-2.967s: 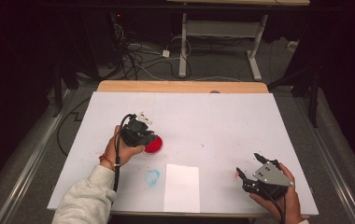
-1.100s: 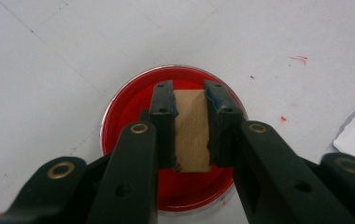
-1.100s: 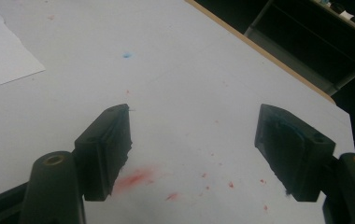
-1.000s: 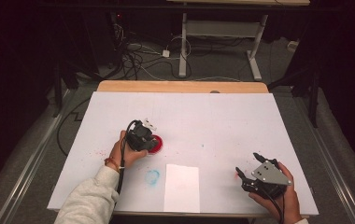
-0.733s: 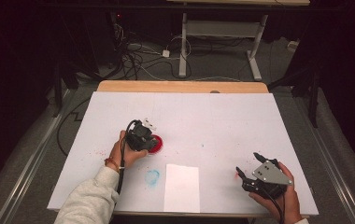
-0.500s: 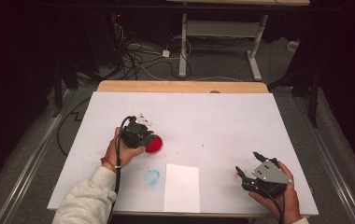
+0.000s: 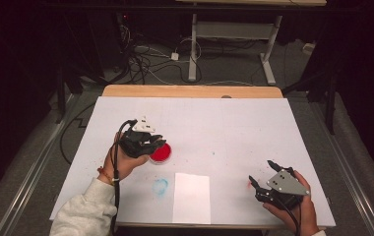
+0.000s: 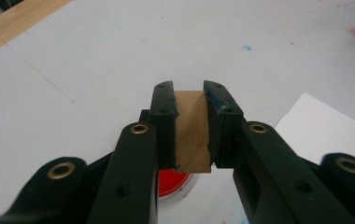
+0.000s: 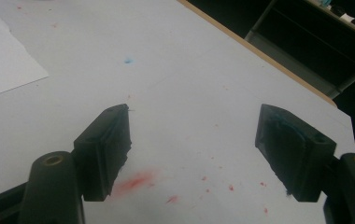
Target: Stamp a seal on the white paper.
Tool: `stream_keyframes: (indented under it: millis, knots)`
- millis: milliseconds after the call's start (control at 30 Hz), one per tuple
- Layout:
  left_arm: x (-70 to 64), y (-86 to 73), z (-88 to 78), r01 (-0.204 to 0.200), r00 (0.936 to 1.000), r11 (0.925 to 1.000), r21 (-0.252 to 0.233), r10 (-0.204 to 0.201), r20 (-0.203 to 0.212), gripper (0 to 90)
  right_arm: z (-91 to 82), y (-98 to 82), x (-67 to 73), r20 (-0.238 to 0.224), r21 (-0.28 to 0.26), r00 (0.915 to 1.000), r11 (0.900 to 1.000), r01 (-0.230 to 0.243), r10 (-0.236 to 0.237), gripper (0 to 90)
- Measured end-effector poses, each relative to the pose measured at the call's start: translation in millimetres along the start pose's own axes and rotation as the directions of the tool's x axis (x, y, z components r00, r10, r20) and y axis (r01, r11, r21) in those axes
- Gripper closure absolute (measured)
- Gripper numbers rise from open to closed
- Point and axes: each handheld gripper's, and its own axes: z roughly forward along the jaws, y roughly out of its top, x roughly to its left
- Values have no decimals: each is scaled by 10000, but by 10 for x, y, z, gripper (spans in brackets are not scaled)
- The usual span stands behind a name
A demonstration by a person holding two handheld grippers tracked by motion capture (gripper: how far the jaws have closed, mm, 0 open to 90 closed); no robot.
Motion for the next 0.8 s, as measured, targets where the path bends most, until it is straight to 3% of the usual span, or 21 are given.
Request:
stream_keyframes:
  millis: [300, 633, 800]
  knots:
    - [-265, 42, -8, -712, 9968, 9975, -8, 712, 356, 734, -5, 5, 15, -10, -24, 10000, 10000, 52, -52, 275]
    - [-530, 32, -26, -1527, 9851, 9883, -20, 1524, 801, 734, -19, 12, 12, -51, -163, 10000, 9999, -34, 34, 278]
    - [-621, 0, -27, -1653, 9798, 9862, -43, 1647, 1132, 734, -34, 19, 7, -91, -262, 9999, 9996, -58, 56, 278]
